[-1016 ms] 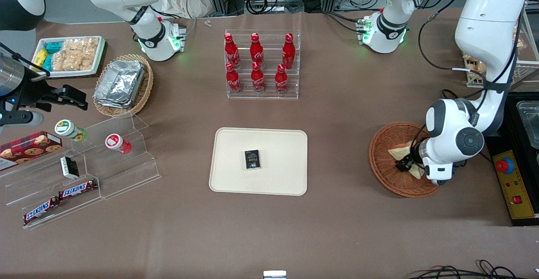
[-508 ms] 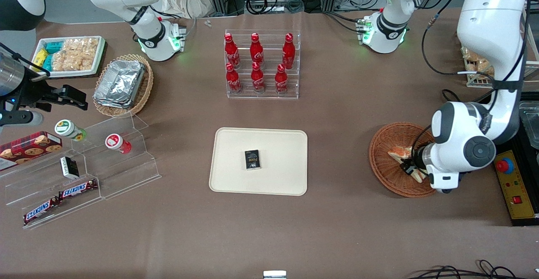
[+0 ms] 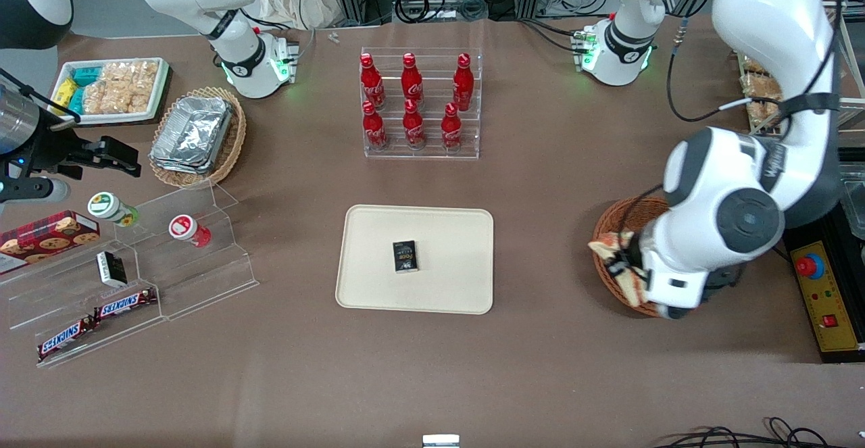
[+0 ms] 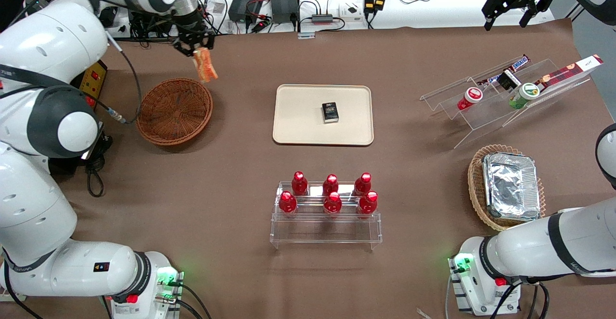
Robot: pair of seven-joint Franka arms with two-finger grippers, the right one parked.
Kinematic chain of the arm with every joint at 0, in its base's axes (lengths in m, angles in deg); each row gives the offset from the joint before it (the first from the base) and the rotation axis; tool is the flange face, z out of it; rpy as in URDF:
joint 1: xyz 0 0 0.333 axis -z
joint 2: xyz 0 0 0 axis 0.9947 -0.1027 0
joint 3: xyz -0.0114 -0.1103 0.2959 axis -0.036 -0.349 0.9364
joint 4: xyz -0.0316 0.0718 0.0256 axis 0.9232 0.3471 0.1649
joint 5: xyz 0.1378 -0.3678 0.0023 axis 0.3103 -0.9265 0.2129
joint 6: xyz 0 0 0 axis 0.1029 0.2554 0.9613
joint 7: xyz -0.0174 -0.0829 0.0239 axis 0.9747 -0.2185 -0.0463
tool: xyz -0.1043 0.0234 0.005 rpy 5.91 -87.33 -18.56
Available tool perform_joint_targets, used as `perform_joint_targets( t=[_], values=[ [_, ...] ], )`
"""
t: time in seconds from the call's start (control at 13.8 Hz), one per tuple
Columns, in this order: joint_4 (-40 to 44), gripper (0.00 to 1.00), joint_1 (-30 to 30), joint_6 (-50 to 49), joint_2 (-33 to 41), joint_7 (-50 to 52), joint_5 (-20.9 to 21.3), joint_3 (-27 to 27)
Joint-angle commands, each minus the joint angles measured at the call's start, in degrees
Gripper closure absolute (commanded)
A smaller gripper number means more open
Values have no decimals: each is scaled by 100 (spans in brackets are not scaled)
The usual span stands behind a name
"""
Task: Place sandwich from basket to tray
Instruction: 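Carry the held sandwich with the left gripper over the cream tray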
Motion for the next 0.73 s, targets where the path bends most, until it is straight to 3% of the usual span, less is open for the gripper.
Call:
perform_joint_targets(
  t=[0.0,0.65],
  values=[
    [559,100,650,-171,-535,-690,-25,-24],
    [734,100,1654,803,-1959,-1554,1,-68]
  ],
)
